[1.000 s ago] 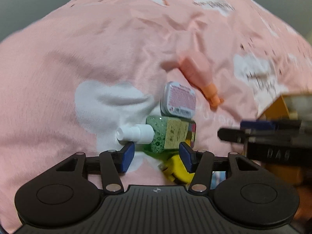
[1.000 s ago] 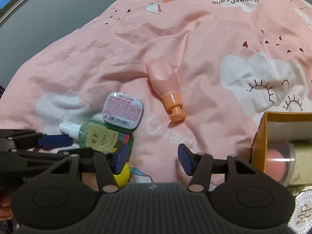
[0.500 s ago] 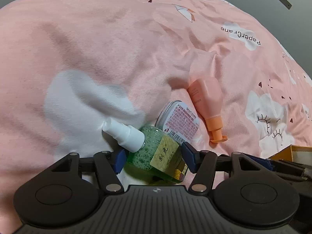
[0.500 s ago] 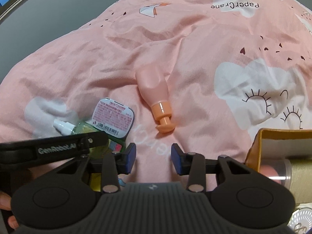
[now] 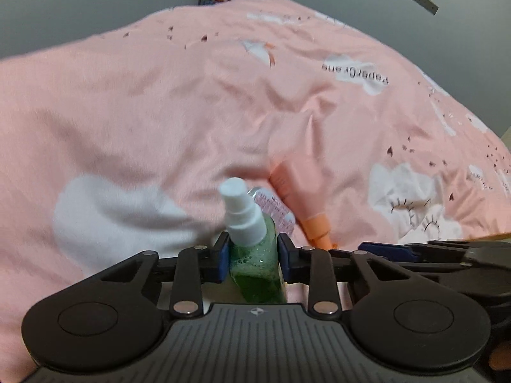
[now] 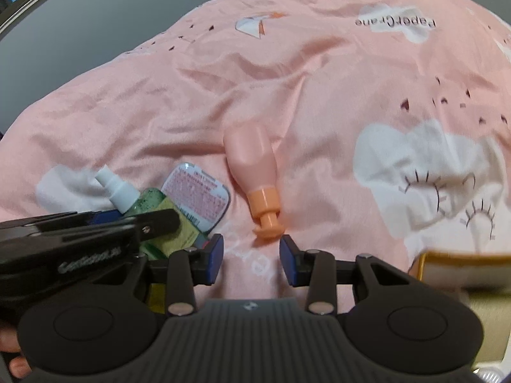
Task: Organize rigid objects
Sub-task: 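Grasp the green spray bottle with the left tool while the right tool grasps the pink bottle, then carry the spray bottle with the left tool and pink bottle with the right tool into the box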
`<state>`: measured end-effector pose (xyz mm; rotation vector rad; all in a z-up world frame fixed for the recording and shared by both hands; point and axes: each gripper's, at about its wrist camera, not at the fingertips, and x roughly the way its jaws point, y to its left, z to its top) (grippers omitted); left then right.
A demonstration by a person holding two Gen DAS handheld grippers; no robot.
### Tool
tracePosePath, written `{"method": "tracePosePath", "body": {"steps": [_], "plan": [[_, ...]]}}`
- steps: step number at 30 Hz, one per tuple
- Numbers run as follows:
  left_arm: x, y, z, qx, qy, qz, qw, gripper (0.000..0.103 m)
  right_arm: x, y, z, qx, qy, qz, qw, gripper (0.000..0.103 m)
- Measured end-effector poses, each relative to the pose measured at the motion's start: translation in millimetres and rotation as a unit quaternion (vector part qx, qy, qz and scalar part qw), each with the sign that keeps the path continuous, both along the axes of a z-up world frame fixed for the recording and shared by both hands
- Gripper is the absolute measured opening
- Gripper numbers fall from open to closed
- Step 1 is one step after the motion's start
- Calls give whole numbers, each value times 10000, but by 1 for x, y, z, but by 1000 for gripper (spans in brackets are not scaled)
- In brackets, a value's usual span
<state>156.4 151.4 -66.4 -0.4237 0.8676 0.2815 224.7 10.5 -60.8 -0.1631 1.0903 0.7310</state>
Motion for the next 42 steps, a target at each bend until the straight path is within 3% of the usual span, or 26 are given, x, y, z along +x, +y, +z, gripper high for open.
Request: {"method": "tracePosePath", "body": {"steps": [5,9,17,26,31,34,42], "plan": [[3,8,11,321,-111,44,9994,34,14,12,0,-62,-77,228,9997,40],[12,17,-7,76,174,177,9997,35,30,24,1,-45,-92,269,9996,40],[19,23,-22,-131,172,169,9996,36,55,50,-12,-169,-43,338,9993,41],[24,21,-28,-60,186,51,9998,36,76,65,-29,-240,57,364,9990,44],[21,18,-23,6,163,8,9999,36,72,66,-28,-258,-2,368,9990,43],[19,10,-16,209,177,-116,9996,35,63,61,-19,-249,-91,404,9988,43],[-2,0,4,305,39,-167,9994,34,32,41,14,-26,-448,345,9984,43]]}}
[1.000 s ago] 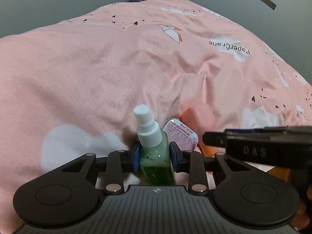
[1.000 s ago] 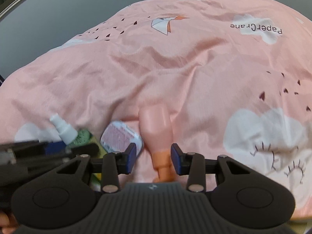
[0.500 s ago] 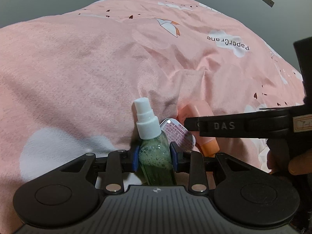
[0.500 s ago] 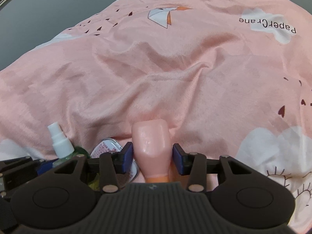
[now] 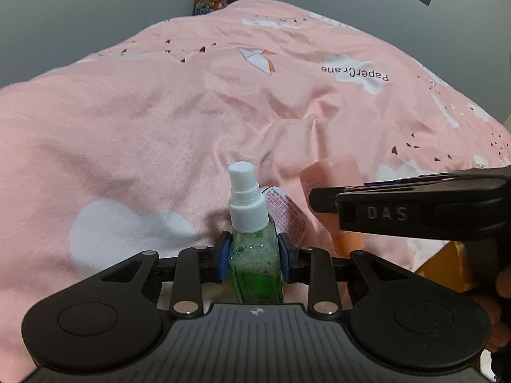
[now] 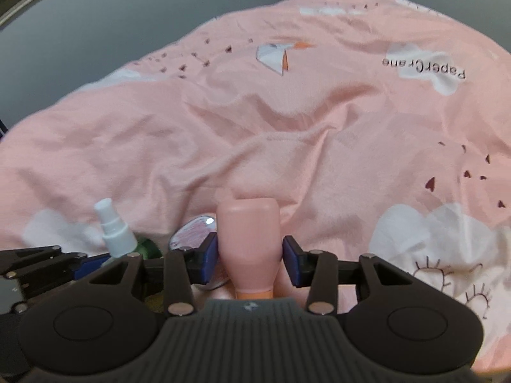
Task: Organize rigid objects
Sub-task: 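Carry the spray bottle with the left tool and pink bottle with the right tool into the box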
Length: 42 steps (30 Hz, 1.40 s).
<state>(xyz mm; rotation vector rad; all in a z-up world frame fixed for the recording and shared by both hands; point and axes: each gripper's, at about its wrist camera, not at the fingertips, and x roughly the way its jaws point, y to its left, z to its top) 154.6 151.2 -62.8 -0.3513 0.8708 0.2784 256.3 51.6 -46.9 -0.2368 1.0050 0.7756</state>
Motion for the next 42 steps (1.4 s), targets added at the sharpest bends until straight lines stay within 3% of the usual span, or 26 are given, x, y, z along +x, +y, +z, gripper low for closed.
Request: {"method": "tracePosePath", "body": {"steps": [13,25,32,42], "plan": [[-36,-27,61,260,-644,-160,9975,34,-63,-47,73,575,-684,-249,9957,43],[-41,-84,104,169,-1217,-1138,9859,34,-99,-131,125,972,-1170,-1006,9832,43],[-10,-141,99,-330,-1228,-2016,9712,34,-94,-220,128,839,-1072,-1910,9721,43],[53,-219,51,-1282,-774,-2503,9565,34,-68,-296,86,-303,-765,-2303,9696,43]]}}
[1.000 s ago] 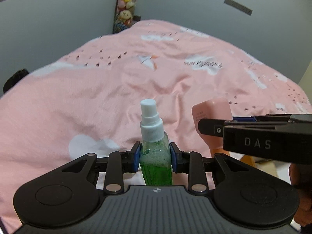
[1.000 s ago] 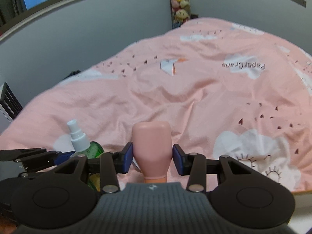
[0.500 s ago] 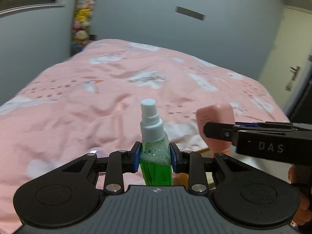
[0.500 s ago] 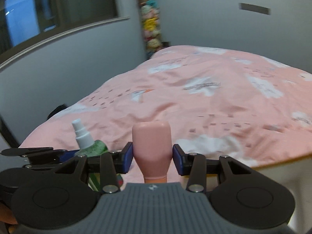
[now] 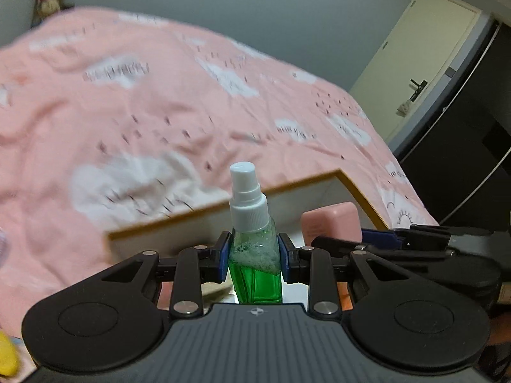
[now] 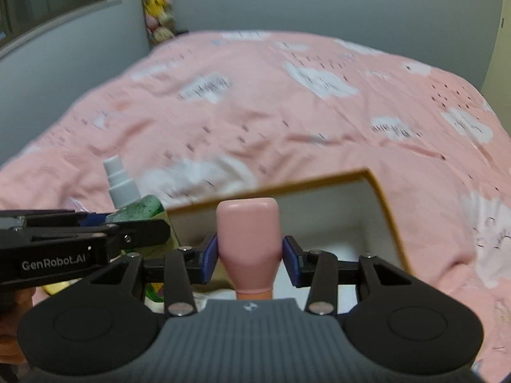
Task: Organize rigid objects
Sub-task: 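Carry the spray bottle with the left tool and pink bottle with the right tool into the box, then open both tools to release the two bottles in the box, then withdraw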
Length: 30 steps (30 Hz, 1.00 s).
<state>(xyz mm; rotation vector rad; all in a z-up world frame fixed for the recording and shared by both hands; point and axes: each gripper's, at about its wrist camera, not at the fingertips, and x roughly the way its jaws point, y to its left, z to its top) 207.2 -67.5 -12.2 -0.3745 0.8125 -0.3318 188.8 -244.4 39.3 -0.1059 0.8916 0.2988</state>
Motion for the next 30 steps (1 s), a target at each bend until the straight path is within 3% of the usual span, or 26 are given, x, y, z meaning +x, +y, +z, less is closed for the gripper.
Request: {"method": "tracePosePath", "body": {"steps": [3,7,21,30], "plan": [[15,-13,-18,-177,282,-107,9994,34,10,-13,-17,-396,210,-59,9990,43],[32,-27,-37,-122,586,-257,9979,34,23,-23,-40,-749,571,-54,9955,43],[70,-35,-70,-450,1282,-632,9887,34,48,-14,-68,-1142,863,91,9897,43],[87,-39,-78,-431,1595,-618,9843,35,56,-11,-70,-1171,1001,8,9881,42]]}}
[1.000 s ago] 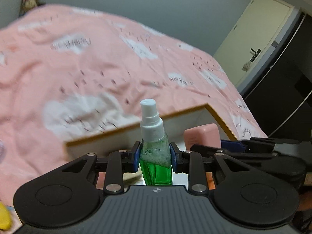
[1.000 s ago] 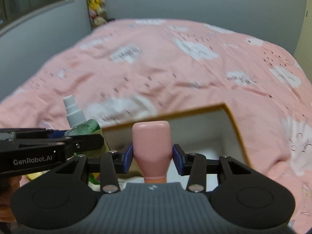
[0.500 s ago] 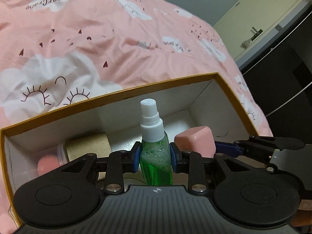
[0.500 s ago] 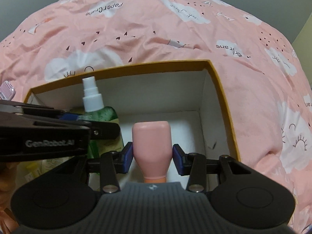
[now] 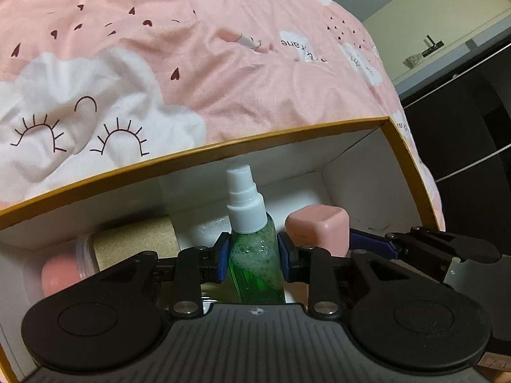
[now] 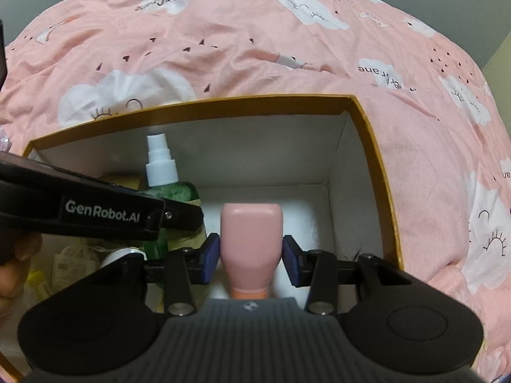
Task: Organize rigid objects
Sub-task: 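Open both tools to release the two bottles in the box, then withdraw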
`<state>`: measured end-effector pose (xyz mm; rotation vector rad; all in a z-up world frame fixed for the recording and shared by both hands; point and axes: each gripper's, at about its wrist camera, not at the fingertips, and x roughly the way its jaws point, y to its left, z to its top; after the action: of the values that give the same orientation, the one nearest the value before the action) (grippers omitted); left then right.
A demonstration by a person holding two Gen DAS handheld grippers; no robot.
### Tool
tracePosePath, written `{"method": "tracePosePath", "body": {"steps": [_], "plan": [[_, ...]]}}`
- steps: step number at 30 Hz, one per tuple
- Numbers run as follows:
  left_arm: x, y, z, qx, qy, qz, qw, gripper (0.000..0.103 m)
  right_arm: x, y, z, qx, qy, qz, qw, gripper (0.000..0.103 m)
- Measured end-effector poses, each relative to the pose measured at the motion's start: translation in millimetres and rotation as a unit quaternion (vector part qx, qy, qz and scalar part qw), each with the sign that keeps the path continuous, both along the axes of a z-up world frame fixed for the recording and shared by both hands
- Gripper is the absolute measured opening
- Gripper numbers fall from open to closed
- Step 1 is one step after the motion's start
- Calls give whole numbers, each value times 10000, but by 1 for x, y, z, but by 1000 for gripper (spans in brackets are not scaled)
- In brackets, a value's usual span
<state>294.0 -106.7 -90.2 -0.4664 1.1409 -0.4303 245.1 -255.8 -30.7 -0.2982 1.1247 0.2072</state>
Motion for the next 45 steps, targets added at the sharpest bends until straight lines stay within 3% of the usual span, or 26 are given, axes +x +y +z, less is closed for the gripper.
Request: {"method": "tracePosePath", "body": {"steps": [4,8,15,21,29,31,41,45], "plan": [[2,-3,-2,217,45,43,9997,37,2,0,-2,43,79,-27,10000,42],[0,3,1,222,53,145,9996,46,2,1,-5,3,150,2,9999,42],[-10,8,20,550,-208,80,9982,47,6,0,-11,-19,391,-74,9992,42],[-17,20,27,483,-405,169,9979,31,10,9,-8,-62,338,21,9994,42],[-3,17,10,269,-242,140,9992,27,18,20,-3,-123,160,140,9997,39],[-2,13,7,387,-226,96,9989,22,18,18,-1,-102,180,157,9997,33],[-10,5,16,818,-543,-95,9951,22,14,11,-1,32,192,127,9997,33],[-21,4,26,1025,-776,-167,9916,22,5,15,3,-24,71,212,9997,43]]}}
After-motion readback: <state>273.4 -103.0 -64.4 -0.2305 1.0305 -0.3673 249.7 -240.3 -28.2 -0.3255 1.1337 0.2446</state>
